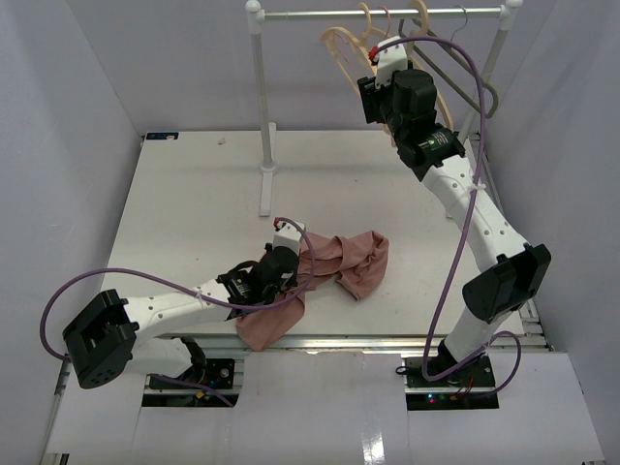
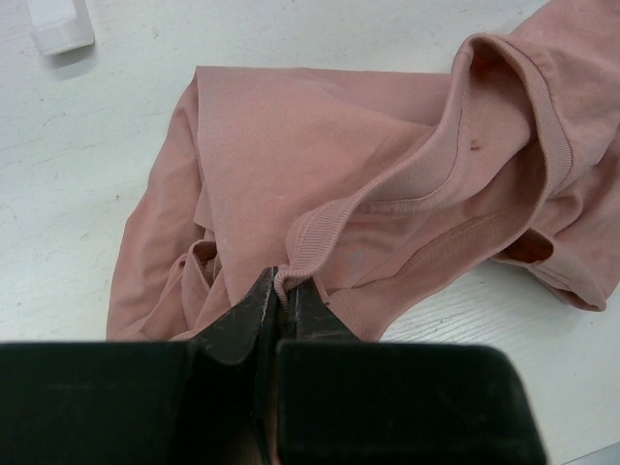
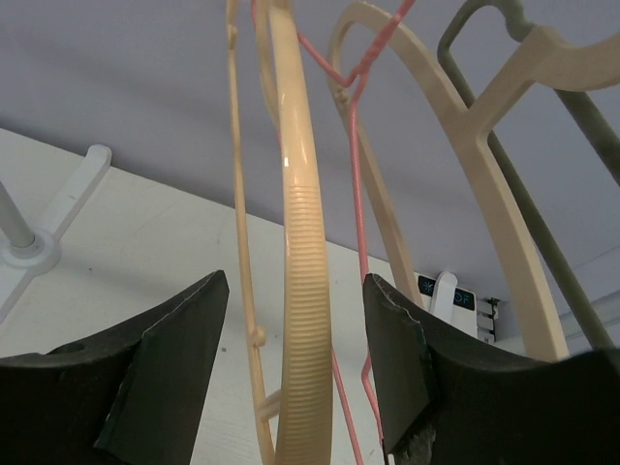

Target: Place the t-shirt on the hanger

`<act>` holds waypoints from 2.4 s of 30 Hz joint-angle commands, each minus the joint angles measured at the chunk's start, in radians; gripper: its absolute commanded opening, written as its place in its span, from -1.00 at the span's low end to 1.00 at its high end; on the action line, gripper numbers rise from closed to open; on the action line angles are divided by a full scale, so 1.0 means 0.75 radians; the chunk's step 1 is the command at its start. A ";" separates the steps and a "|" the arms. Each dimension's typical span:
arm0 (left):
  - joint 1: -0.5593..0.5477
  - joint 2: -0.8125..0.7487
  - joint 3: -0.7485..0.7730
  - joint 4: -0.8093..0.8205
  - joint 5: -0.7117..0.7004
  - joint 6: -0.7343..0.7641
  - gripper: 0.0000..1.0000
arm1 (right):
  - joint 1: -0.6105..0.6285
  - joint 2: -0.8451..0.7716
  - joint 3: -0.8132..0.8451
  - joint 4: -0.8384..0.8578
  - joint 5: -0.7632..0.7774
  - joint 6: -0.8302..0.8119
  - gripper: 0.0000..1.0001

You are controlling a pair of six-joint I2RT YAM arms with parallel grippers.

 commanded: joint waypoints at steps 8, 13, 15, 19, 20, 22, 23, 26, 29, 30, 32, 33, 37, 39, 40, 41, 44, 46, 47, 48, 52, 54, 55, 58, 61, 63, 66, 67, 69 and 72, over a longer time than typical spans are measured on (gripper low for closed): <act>0.006 0.007 0.035 -0.009 -0.021 -0.004 -1.00 | -0.003 0.123 0.200 -0.012 -0.038 0.058 0.04; 0.006 0.001 0.035 -0.011 0.003 -0.015 -1.00 | -0.004 0.186 0.257 -0.015 -0.025 0.094 -0.10; 0.006 -0.001 0.035 -0.012 -0.001 -0.015 -1.00 | -0.004 0.203 0.275 -0.018 -0.010 0.103 -0.15; 0.006 -0.001 0.034 -0.012 -0.012 -0.017 -1.00 | -0.004 0.217 0.292 -0.019 0.025 0.109 -0.41; 0.006 0.002 0.035 -0.012 -0.012 -0.018 -1.00 | -0.005 0.219 0.297 -0.020 0.036 0.107 -0.49; 0.006 0.008 0.036 -0.015 -0.012 -0.018 -1.00 | -0.005 0.221 0.311 -0.018 0.073 0.107 -0.67; 0.006 0.011 0.037 -0.015 -0.011 -0.018 -1.00 | -0.005 0.222 0.317 -0.018 0.090 0.106 -0.76; 0.006 0.017 0.040 -0.015 0.002 -0.020 -1.00 | -0.005 0.228 0.352 -0.019 0.094 0.094 -0.82; 0.004 0.022 0.042 -0.018 0.008 -0.021 -1.00 | -0.005 0.218 0.370 -0.017 0.091 0.097 -0.85; 0.004 0.023 0.043 -0.019 0.008 -0.021 -1.00 | -0.005 0.213 0.371 -0.016 0.094 0.102 -0.85; 0.006 0.018 0.041 -0.019 0.004 -0.021 -1.00 | -0.005 0.199 0.370 -0.016 0.094 0.107 -0.85; 0.006 0.017 0.041 -0.019 0.004 -0.021 -1.00 | -0.005 0.194 0.370 -0.016 0.094 0.107 -0.85; 0.006 0.016 0.045 -0.022 0.038 -0.015 -1.00 | -0.005 0.188 0.333 -0.005 0.073 0.107 -0.85; 0.006 0.018 0.045 -0.022 0.036 -0.015 -1.00 | -0.005 0.198 0.337 -0.003 0.076 0.105 -0.85; 0.006 0.019 0.045 -0.022 0.035 -0.015 -1.00 | -0.005 0.202 0.339 -0.002 0.077 0.107 -0.85; 0.006 0.020 0.045 -0.022 0.035 -0.014 -1.00 | -0.004 0.200 0.337 0.001 0.075 0.113 -0.85; 0.006 0.025 0.047 -0.024 0.041 -0.010 -1.00 | -0.003 0.190 0.323 0.017 0.062 0.130 -0.85; 0.006 0.032 0.050 -0.024 0.044 -0.009 -1.00 | -0.003 0.183 0.310 0.031 0.056 0.125 -0.85; 0.006 0.035 0.051 -0.024 0.041 -0.009 -1.00 | -0.005 0.179 0.310 0.037 0.061 0.117 -0.85; 0.006 0.037 0.053 -0.027 0.038 -0.009 -1.00 | -0.005 0.179 0.312 0.037 0.063 0.114 -0.85; 0.006 0.039 0.054 -0.028 0.033 -0.011 -1.00 | -0.003 0.159 0.303 0.039 0.054 0.112 -0.85; 0.006 0.039 0.055 -0.028 0.033 -0.013 -1.00 | -0.005 0.134 0.280 0.056 0.038 0.121 -0.85; 0.006 0.043 0.054 -0.028 0.031 -0.013 -1.00 | -0.003 0.117 0.251 0.066 0.028 0.121 -0.85; 0.006 0.061 0.060 -0.030 0.027 -0.013 -1.00 | -0.003 0.100 0.218 0.077 0.015 0.123 -0.85; 0.006 0.068 0.063 -0.033 0.025 -0.013 -1.00 | -0.003 0.085 0.197 0.084 0.020 0.120 -0.85; 0.006 0.068 0.062 -0.031 0.026 -0.013 -1.00 | -0.002 0.069 0.178 0.098 0.016 0.116 -0.85; 0.006 0.068 0.062 -0.030 0.034 -0.010 -1.00 | -0.002 0.045 0.133 0.135 -0.007 0.108 -0.85; 0.006 0.070 0.062 -0.030 0.034 -0.009 -1.00 | -0.001 0.032 0.119 0.159 -0.012 0.101 -0.85; 0.006 0.076 0.066 -0.030 0.033 -0.009 -1.00 | -0.001 0.030 0.125 0.164 -0.002 0.090 -0.85; 0.002 0.084 0.068 -0.030 0.043 -0.003 -1.00 | -0.001 0.033 0.143 0.171 0.002 0.082 -0.85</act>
